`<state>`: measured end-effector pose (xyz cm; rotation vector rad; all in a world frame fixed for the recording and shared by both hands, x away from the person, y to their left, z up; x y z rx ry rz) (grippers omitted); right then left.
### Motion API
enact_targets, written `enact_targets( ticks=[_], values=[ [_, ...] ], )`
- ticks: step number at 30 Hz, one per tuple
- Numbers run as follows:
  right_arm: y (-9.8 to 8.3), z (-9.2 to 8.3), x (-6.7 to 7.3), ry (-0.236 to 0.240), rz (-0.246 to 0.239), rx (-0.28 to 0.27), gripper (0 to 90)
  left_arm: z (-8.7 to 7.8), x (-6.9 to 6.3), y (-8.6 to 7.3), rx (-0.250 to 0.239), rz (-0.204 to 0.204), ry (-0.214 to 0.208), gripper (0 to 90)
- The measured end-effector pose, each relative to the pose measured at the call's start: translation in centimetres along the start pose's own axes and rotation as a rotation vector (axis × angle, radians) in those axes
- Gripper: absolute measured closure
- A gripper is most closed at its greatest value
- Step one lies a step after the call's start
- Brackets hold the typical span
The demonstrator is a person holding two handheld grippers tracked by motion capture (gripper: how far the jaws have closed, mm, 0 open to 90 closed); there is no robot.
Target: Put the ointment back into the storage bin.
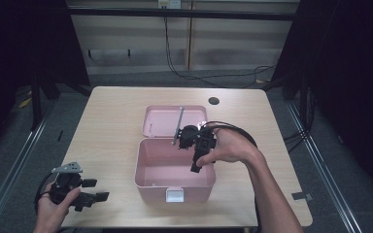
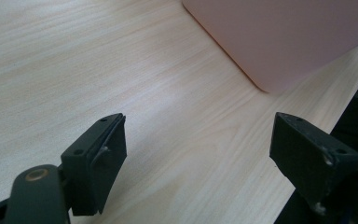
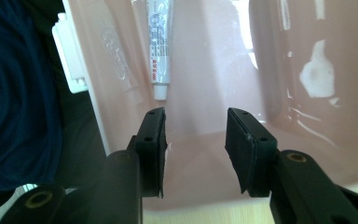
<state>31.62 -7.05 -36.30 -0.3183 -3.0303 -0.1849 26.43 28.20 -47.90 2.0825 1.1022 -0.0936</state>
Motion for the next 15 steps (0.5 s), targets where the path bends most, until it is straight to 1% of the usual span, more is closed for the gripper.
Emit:
enact_targets(
  ticks=[3, 8, 9, 10, 13, 15],
  values=[
    [-0.7, -0.5, 0.1, -0.011, 0.008, 0.002, 58.6, 0.0, 0.0, 0.0, -0.003, -0.001, 0.004, 18.6],
    [-2.1, -1.3, 0.3, -0.03, 0.025, -0.031, 58.2, 0.0, 0.0, 0.0, 0.0, 0.002, 0.004, 18.5],
    [-2.4, -1.5, 0.4, -0.033, 0.037, -0.032, 58.2, 0.0, 0.0, 0.0, 0.0, 0.001, 0.004, 18.5],
    [-2.7, -1.6, 0.5, -0.036, 0.035, -0.035, 58.2, 0.0, 0.0, 0.0, -0.002, -0.001, 0.003, 18.5],
    [-3.7, -2.2, 0.7, -0.046, 0.055, -0.047, 58.1, 0.0, 0.0, 0.0, -0.002, -0.001, 0.005, 18.5],
    [-4.1, -2.5, 0.9, -0.043, 0.058, -0.057, 58.0, 0.0, 0.0, 0.0, -0.002, -0.001, 0.006, 18.5]
  ],
)
Point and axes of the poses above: each handheld gripper's, and its own axes: z roughly forward along the jaws, y roughly out of its top, x roughly to its left, the point moved 3 cm from there along z, roughly forward along the jaws, and after that the axes turned 5 degrees about -z, right-handed, at the moved point
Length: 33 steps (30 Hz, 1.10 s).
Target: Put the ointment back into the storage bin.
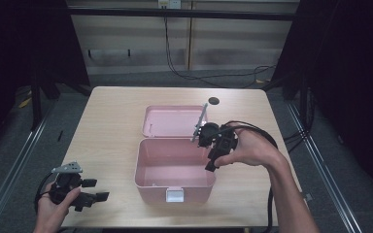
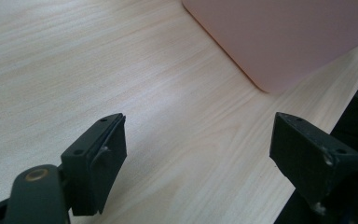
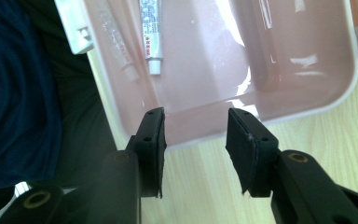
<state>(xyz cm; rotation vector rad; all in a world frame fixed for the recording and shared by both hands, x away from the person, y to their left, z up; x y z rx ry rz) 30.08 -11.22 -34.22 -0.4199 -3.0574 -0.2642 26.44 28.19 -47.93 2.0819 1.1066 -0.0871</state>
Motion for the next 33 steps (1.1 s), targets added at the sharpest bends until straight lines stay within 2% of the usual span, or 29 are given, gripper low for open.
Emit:
enact_targets(
  ticks=[3, 10, 14, 21, 26, 33],
  values=[
    [-1.0, -0.2, 0.1, -0.012, 0.013, 0.006, 57.6, -0.1, 0.0, 0.0, 0.0, 0.003, 0.0, 18.5],
    [-3.8, -1.1, 0.3, -0.041, 0.065, -0.041, 57.1, 0.1, 0.0, 0.0, 0.003, -0.003, 0.001, 18.5],
    [-5.1, -0.9, 0.4, -0.051, 0.088, -0.055, 56.9, 0.1, 0.0, 0.0, 0.004, -0.003, 0.003, 18.5],
    [-6.5, 1.0, 0.3, -0.054, 0.151, -0.022, 58.0, 0.1, 0.0, 0.0, 0.005, 0.001, 0.004, 18.5],
    [-7.4, 2.5, 0.0, -0.034, 0.175, -0.029, 58.0, 0.1, 0.0, 0.0, 0.006, 0.0, 0.004, 18.5],
    [-8.6, 4.2, -0.4, -0.035, 0.22, -0.038, 57.3, 0.1, 0.0, 0.0, 0.007, -0.003, 0.005, 18.5]
  ],
)
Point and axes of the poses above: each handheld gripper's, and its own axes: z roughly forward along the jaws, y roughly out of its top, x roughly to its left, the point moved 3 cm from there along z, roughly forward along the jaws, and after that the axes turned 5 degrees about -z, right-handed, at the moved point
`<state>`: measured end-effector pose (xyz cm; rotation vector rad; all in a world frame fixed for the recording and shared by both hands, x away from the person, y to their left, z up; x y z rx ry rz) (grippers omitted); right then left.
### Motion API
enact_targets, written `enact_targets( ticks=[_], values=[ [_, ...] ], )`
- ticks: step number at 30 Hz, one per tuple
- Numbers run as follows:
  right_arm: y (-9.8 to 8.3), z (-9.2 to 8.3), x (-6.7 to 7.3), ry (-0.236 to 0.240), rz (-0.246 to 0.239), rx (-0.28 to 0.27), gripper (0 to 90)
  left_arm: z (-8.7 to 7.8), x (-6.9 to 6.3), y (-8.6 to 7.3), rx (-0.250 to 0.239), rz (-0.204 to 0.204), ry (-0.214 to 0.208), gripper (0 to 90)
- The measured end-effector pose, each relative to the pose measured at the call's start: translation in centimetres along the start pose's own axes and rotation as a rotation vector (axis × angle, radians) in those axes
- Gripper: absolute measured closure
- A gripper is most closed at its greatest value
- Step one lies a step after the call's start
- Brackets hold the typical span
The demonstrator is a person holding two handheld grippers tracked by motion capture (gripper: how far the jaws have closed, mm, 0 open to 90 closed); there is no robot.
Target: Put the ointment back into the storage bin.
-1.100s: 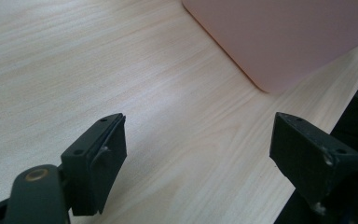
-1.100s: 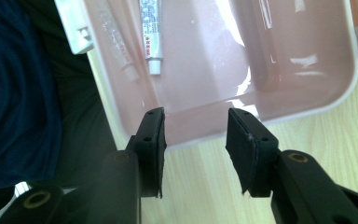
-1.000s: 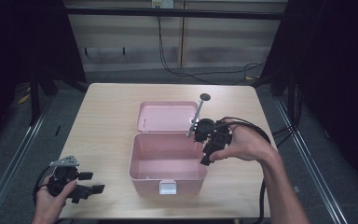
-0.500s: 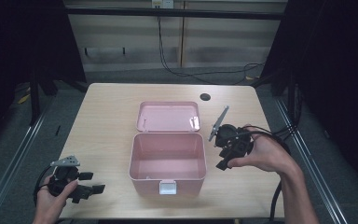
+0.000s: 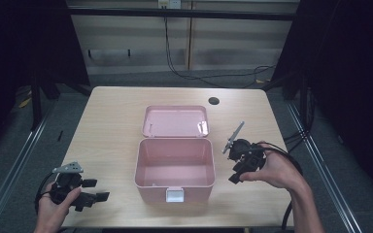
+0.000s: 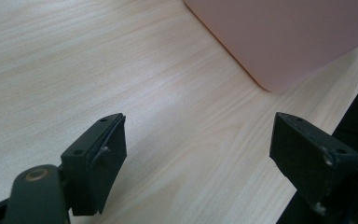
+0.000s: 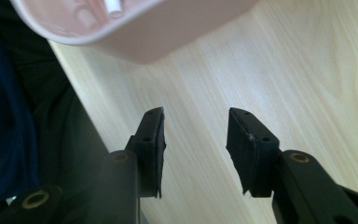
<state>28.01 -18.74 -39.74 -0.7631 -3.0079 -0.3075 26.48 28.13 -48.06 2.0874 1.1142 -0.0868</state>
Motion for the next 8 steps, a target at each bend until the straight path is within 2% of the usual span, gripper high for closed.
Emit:
enact_targets(
  ticks=[8],
  values=[
    [-1.4, 1.8, -0.6, -0.017, 0.061, 0.005, 50.8, 0.0, 0.0, 0.0, -0.002, -0.002, 0.0, 18.5]
  ],
)
Point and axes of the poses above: each handheld gripper's, and its own axes: z roughly forward along the jaws, y roughly out of its top, x roughly to its left, the point moved 3 cm from there along z, roughly forward along the jaws, and after that the axes turned 5 degrees about -z, right-handed, at the moved point
